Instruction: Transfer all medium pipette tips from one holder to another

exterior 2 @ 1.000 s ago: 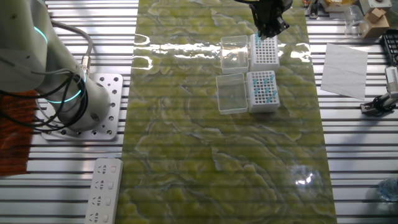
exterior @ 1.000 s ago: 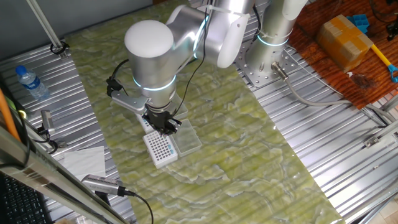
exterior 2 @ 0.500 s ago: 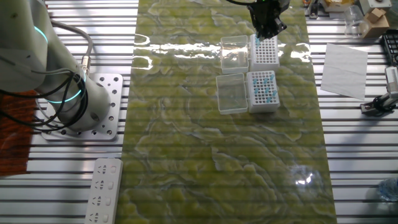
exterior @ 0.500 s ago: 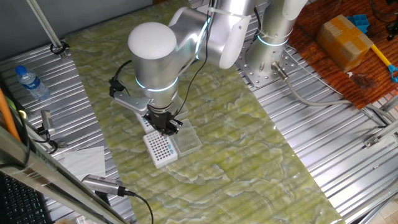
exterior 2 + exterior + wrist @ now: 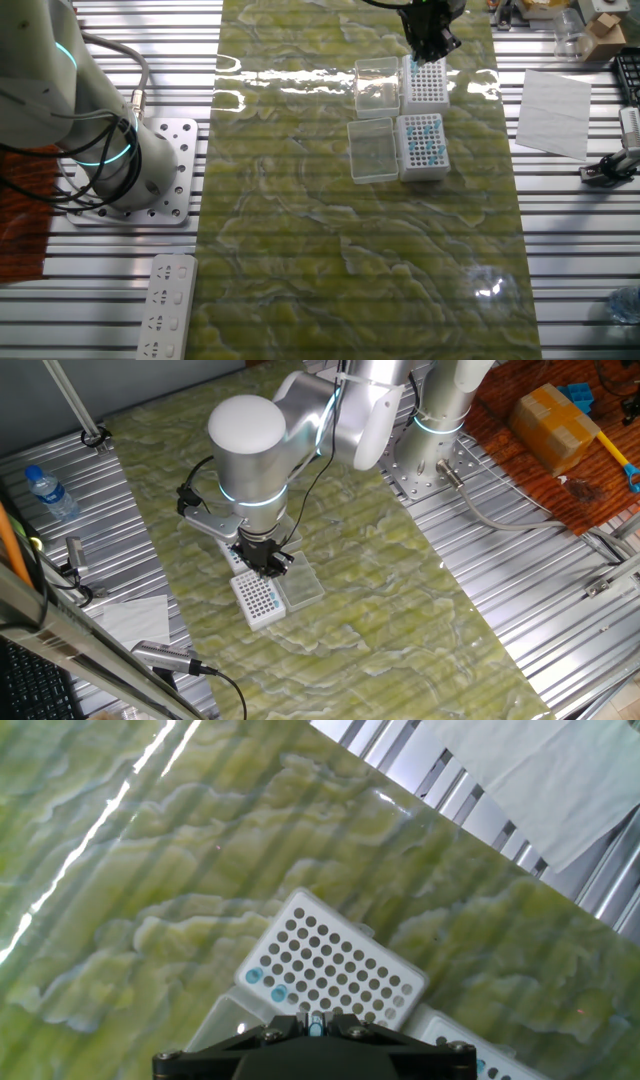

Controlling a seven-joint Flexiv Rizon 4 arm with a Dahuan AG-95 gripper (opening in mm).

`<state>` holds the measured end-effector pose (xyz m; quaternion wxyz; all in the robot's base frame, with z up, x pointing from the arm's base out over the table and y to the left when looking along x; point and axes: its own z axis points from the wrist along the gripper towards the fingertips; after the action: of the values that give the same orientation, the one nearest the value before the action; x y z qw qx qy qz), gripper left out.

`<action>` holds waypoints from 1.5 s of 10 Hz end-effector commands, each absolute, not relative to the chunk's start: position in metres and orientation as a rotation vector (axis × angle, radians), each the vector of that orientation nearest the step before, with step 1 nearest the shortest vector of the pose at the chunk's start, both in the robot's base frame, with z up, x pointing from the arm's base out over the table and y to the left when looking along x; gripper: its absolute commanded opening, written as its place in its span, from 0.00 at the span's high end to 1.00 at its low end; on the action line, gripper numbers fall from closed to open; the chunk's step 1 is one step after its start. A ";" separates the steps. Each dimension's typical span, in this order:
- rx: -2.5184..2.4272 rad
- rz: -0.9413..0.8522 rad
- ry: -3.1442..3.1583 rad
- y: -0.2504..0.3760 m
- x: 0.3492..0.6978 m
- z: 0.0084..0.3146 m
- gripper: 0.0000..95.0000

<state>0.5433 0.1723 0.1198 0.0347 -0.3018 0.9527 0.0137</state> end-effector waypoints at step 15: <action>-0.925 0.043 2.939 0.179 0.545 0.128 1.00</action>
<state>0.5447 0.1792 0.1282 0.0300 -0.2998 0.9534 0.0133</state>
